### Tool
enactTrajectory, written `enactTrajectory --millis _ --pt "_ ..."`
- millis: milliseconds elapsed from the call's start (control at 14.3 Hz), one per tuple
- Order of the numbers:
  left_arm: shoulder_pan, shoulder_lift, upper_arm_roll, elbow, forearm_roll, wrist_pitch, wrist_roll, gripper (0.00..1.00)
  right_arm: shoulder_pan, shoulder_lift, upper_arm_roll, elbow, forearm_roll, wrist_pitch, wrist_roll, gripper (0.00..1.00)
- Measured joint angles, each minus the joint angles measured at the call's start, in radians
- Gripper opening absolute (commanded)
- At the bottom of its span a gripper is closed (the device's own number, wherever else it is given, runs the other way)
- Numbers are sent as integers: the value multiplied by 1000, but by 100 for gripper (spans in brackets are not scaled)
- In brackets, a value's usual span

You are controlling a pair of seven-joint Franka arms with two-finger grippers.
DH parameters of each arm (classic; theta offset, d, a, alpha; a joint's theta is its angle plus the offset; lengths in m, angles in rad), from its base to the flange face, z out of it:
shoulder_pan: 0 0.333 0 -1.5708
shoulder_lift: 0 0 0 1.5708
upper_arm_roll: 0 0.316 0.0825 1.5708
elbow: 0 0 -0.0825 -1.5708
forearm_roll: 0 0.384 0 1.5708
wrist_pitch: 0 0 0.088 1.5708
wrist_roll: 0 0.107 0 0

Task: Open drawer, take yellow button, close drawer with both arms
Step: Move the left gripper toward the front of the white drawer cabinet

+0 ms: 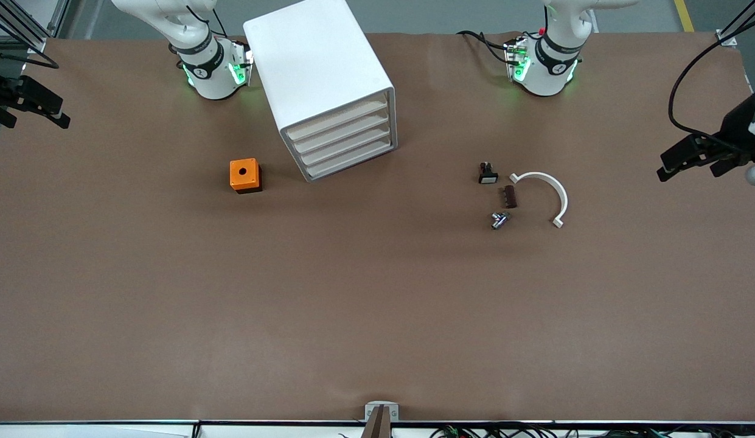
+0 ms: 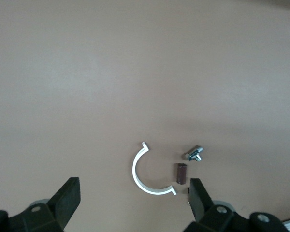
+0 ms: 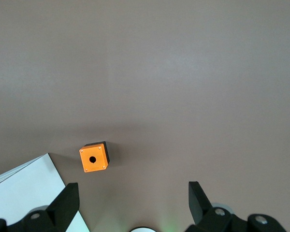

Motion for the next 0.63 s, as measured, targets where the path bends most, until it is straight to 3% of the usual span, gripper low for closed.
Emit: enactTrajectory --millis 349,628 --pt "5 96 -10 -2 0 -54 -12 100 0 -5 2 0 0 -1 -1 100" --pt "-71 181 -43 -1 0 -55 -197 100 0 -5 2 0 0 -2 -1 100"
